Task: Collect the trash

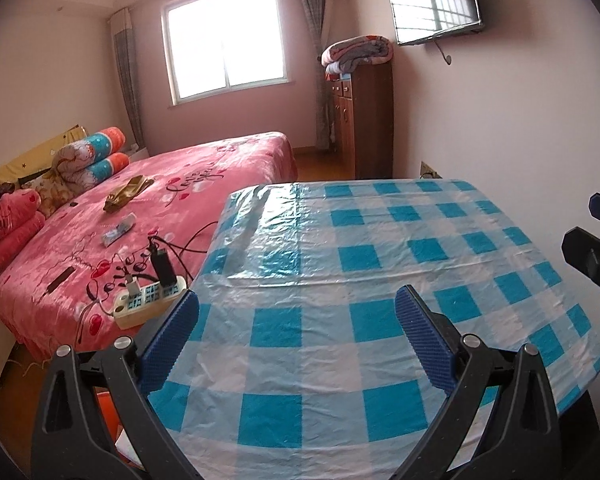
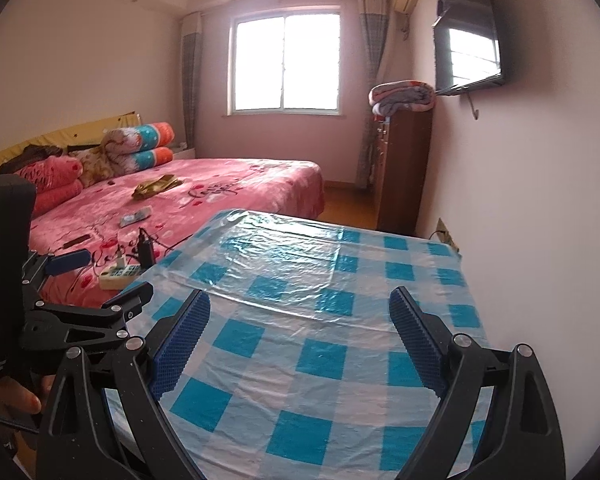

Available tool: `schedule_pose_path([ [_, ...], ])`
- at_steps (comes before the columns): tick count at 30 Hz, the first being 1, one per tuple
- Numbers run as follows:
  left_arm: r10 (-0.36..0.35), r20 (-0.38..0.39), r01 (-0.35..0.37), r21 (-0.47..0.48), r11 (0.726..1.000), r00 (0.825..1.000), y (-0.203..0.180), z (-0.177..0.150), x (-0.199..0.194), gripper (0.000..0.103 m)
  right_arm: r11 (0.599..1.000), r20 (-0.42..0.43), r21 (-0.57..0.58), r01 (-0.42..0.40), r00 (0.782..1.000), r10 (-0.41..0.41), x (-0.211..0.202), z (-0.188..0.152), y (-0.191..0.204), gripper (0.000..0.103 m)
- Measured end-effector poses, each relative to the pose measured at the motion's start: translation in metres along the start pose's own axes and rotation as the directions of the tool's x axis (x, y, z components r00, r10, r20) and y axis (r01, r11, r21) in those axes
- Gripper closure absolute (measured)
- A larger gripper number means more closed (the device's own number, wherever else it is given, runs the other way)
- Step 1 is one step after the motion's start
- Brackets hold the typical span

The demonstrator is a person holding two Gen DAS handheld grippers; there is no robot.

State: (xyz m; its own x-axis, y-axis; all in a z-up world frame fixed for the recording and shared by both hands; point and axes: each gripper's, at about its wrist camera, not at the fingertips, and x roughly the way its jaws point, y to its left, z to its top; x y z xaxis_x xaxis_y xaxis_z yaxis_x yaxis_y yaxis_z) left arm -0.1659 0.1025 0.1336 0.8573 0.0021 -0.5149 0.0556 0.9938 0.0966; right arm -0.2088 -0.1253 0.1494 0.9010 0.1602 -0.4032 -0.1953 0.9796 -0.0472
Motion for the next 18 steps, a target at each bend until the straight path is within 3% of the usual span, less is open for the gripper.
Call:
schedule_pose_path([
  [18,-0.026,0.087,0.027,-0.013,1.000,0.996,-0.005,0.014,-0.031,0.004,0.993,0.090,0.057,0.104,0.990,-0.108,-0.039,0.010,-0.027,0.007],
])
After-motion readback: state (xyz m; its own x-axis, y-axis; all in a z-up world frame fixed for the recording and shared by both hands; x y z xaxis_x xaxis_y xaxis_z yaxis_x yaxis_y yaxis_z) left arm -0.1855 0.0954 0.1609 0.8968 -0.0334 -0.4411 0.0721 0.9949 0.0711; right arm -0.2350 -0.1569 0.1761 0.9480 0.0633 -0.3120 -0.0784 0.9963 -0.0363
